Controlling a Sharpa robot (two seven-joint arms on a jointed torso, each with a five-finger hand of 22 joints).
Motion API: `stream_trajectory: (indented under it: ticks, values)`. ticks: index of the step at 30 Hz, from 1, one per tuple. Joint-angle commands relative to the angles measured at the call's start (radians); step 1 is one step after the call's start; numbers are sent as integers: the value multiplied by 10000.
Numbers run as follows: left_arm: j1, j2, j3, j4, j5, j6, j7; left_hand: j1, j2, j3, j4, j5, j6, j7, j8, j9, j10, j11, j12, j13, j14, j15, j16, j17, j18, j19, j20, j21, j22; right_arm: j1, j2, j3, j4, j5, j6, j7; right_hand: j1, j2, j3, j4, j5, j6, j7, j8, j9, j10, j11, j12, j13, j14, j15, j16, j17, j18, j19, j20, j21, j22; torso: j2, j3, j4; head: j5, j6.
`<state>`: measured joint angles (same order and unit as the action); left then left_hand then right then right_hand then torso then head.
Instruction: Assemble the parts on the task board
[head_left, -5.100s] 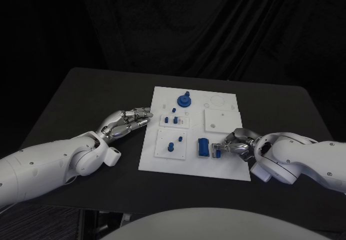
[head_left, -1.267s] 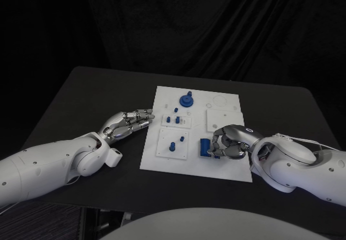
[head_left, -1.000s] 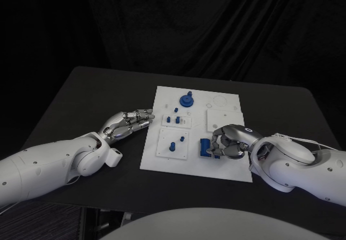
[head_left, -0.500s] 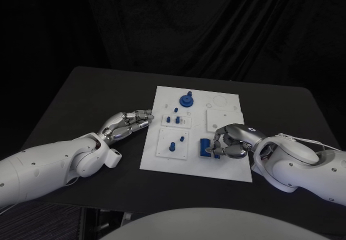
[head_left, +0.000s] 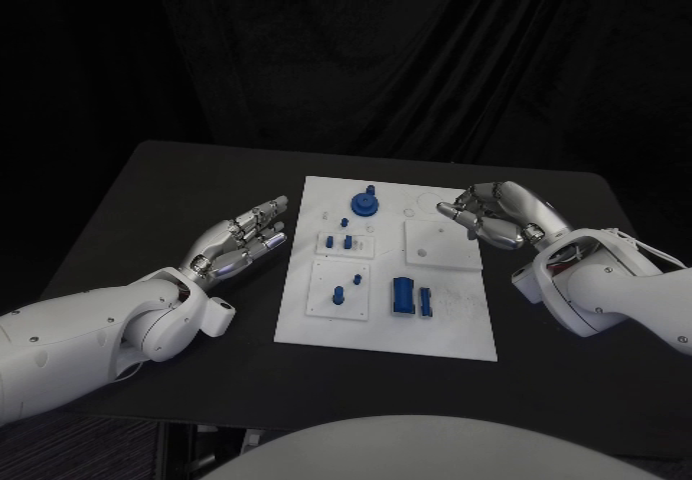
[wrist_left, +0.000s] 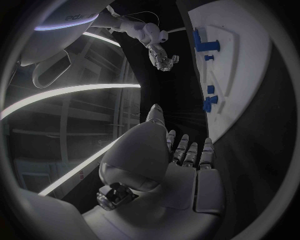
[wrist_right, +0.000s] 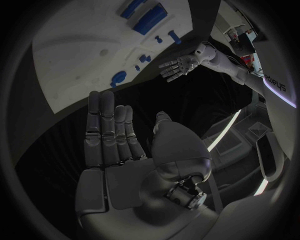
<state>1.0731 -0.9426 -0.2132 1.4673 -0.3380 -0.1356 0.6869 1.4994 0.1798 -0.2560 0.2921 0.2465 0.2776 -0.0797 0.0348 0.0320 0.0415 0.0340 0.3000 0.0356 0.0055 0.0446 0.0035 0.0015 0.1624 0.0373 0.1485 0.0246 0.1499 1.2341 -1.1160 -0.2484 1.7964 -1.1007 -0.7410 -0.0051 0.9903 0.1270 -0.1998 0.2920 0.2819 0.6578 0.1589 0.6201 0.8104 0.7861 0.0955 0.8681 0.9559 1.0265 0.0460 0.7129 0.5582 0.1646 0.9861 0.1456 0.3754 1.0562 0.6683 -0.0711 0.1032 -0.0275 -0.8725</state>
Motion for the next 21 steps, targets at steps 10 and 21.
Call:
stream_trajectory:
  ticks: [10, 21]
  values:
    - [140, 206, 12, 17, 34, -841, 2137, -487, 98, -366, 9, 41, -1263, -1468, -143, -110, -469, -814, -1875, -195, -55, -31, -35, -15, 137, -236, 328, -116, -752, -234, 150, -7, -803, 4401, 545, 4198, 794, 353, -1115, -6, 32, -2603, -588, -3413, -4698, -6421, 1759, -5689, -6567, -8593, 2019, -5927, -4759, -1059, -8492, 1508, -3494, -8485, -906, 269, -323, 452, -1]
    - [109, 319, 65, -118, 98, -838, -49, -6227, -500, 643, -1051, -885, -1885, -620, -348, -320, -415, -340, -3000, -356, -55, -446, -35, -15, -487, -373, -287, -246, -1499, -419, 353, 43, -1031, 4219, 361, 3935, -5801, -1270, 832, -1870, -1776, -5156, -1589, -5215, -7067, -7861, -5, -7580, -8677, -10265, 382, -7129, -5582, -1646, -9861, -353, -3754, -10562, -970, 335, -380, 595, 81]
